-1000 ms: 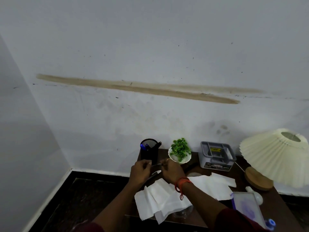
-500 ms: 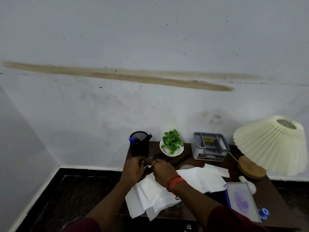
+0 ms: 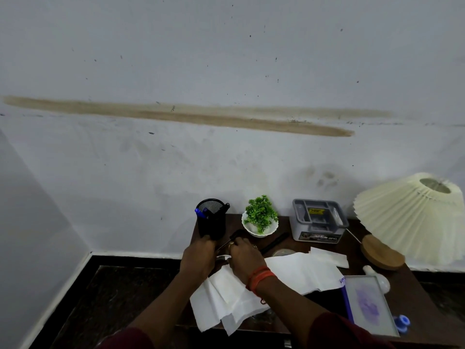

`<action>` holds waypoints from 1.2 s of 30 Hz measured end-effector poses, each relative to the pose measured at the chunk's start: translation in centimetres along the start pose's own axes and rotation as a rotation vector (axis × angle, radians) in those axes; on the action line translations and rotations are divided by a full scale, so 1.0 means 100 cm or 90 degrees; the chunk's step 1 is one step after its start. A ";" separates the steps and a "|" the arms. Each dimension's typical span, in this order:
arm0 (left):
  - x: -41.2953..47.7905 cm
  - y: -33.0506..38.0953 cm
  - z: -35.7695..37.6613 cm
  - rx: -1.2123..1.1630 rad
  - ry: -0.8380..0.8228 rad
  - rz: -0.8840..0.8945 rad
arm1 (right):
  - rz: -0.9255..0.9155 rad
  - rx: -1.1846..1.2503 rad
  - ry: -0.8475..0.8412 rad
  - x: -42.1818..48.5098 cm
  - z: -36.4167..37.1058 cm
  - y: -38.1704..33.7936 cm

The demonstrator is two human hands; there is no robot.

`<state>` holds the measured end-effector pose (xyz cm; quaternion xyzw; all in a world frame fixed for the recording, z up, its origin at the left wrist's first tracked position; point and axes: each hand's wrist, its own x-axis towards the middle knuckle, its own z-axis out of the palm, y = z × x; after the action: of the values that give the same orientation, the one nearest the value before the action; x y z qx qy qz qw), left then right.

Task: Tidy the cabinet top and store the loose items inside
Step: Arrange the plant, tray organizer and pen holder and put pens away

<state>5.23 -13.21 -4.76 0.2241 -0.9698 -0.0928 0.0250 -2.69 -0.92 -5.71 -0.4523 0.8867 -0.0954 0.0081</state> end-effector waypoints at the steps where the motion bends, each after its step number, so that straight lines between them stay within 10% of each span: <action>1: -0.001 0.001 -0.001 0.032 -0.007 0.009 | 0.000 -0.002 0.000 0.000 0.000 -0.001; 13: -0.007 0.000 -0.007 0.175 -0.040 0.031 | -0.029 0.034 0.024 -0.004 -0.009 0.003; 36: -0.019 -0.011 -0.045 -0.060 0.118 -0.020 | 0.078 0.295 0.115 -0.019 -0.052 0.002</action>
<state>7.83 -14.07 -0.61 0.2458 -0.9542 -0.1178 0.1234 -2.21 1.59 -0.77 -0.3734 0.8642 -0.3352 0.0381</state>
